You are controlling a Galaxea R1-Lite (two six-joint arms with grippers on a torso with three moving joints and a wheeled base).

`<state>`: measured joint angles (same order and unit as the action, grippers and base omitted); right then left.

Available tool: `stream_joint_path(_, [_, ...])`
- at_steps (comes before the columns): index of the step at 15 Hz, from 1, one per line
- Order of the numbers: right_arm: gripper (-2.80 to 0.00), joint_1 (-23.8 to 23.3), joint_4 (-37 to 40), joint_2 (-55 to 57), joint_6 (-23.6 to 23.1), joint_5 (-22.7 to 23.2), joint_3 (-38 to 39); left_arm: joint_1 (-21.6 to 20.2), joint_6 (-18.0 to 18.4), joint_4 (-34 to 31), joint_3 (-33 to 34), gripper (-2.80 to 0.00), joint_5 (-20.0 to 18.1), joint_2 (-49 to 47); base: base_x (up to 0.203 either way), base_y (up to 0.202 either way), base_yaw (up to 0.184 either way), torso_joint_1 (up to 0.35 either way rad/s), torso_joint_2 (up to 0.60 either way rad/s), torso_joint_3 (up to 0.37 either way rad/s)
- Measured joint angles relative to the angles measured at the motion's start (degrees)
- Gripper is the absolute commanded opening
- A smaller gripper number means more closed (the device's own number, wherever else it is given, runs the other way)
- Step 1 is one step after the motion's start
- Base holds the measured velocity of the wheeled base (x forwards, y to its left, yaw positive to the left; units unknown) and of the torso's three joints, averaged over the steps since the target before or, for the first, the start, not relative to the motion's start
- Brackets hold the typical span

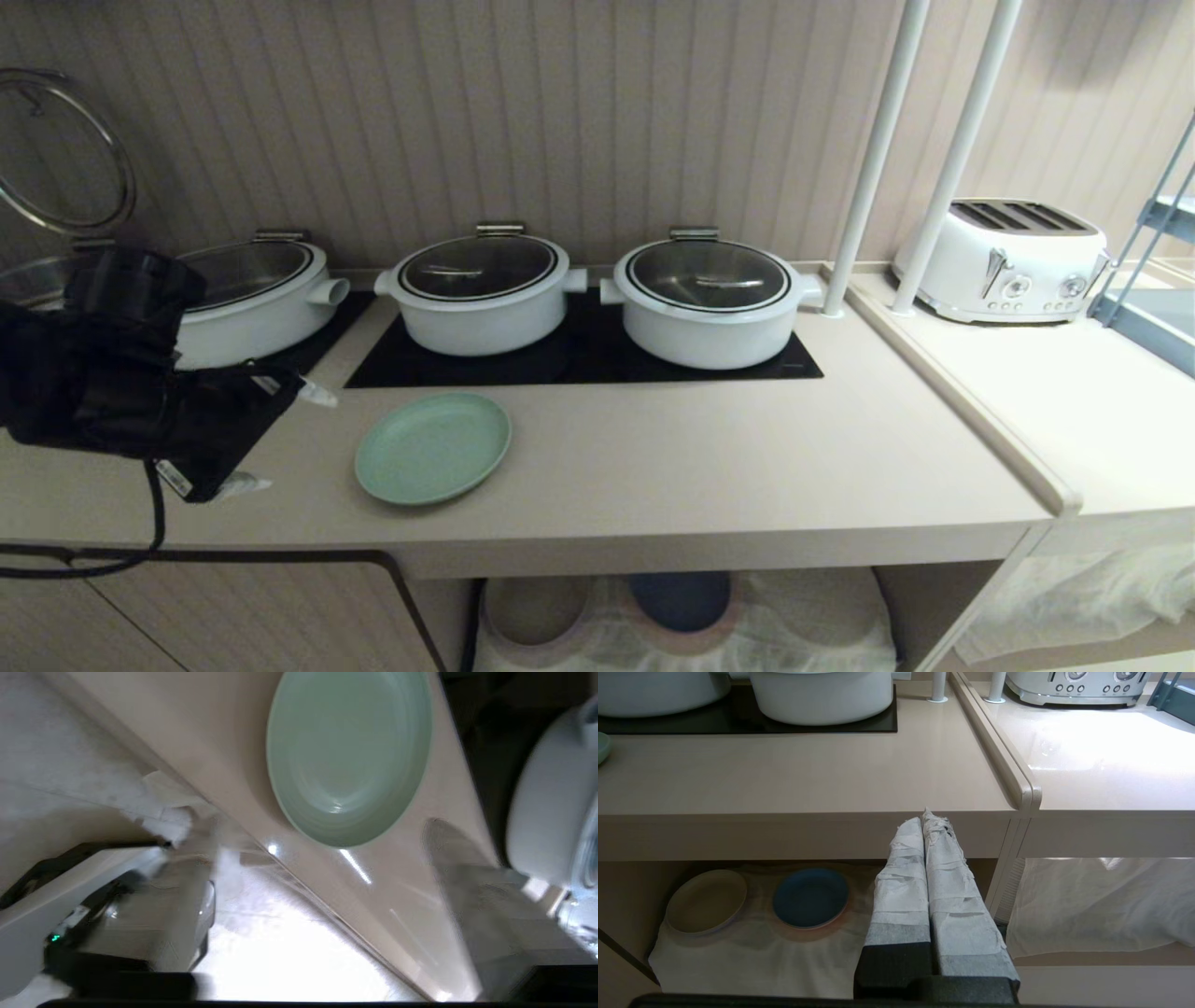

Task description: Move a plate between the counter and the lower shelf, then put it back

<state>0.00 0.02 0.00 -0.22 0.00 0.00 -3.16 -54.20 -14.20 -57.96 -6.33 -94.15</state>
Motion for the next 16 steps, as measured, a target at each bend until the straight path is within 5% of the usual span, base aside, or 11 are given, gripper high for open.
stream_joint_path(10, [-2.8,0.0,0.0,0.0,0.0,0.0,0.0,0.0,0.7,2.5,8.5,-2.8,0.9,11.2,0.0,0.0,0.0,0.0,0.0,0.0])
stream_joint_path(16, [-2.8,0.0,0.0,0.0,0.0,0.0,0.0,-0.1,8.5,2.4,14.7,-2.8,2.6,21.4,0.0,0.0,0.0,0.0,0.0,0.0])
